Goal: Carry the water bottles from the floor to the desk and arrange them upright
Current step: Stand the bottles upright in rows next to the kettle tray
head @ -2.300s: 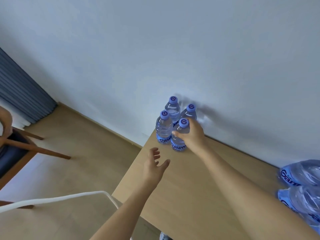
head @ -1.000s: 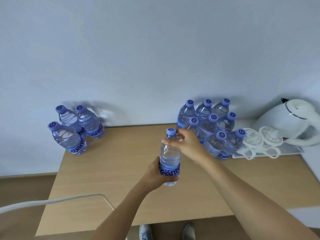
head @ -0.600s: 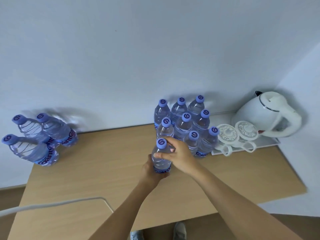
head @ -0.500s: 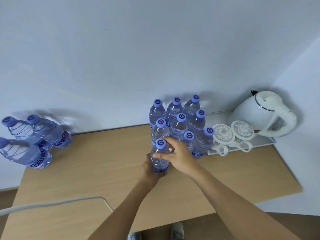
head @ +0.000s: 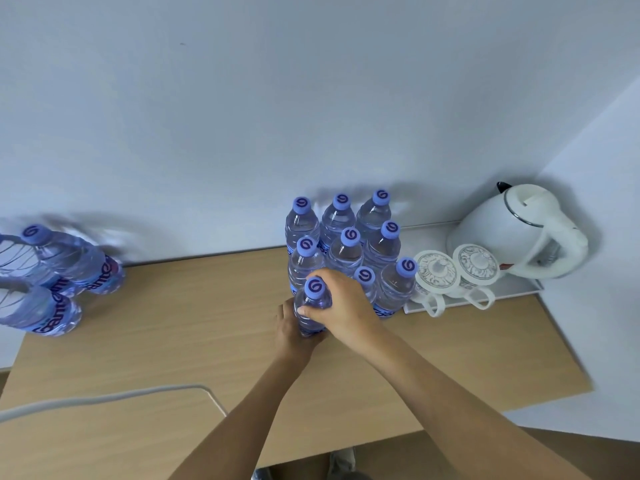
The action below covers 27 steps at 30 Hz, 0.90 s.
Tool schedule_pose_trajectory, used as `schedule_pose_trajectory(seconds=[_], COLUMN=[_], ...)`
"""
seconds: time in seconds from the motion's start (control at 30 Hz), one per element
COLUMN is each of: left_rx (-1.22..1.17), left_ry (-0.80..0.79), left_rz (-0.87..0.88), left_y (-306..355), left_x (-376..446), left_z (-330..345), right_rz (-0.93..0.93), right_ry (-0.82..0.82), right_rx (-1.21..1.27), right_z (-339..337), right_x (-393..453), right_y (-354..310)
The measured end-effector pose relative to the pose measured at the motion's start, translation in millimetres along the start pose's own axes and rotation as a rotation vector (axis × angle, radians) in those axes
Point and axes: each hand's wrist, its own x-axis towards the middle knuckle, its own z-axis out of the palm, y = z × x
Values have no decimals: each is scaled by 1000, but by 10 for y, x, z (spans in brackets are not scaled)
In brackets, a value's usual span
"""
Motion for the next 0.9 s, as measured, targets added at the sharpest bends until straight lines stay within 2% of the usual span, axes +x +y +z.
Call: schedule_pose_trajectory(seconds=[0.13,0.23,0.37,0.5,0.63,0.9], left_rx=[-2,159,246,177,41,-59], left_ry=[-3,-47,-61,139,326,552], left_rz=[43,49,-53,-109,-125,-178], left_y=[9,11,-71,-212,-430,-964], left_x=[-3,-3,-55,-88,-143,-337], left_z=[3,-57,-368,-875,-1469,-2546], right_rz=[-38,-93,-177,-236,-271,-326], right_ry=[-8,29,38,15,-91,-260], right_rx=[-36,-38,-7,34,60,81], right_z=[-21,-43,50,384,881,1936], right_x=[8,39,150,273,370,557], right_y=[-92,-239,-512,-810,-1092,-1728])
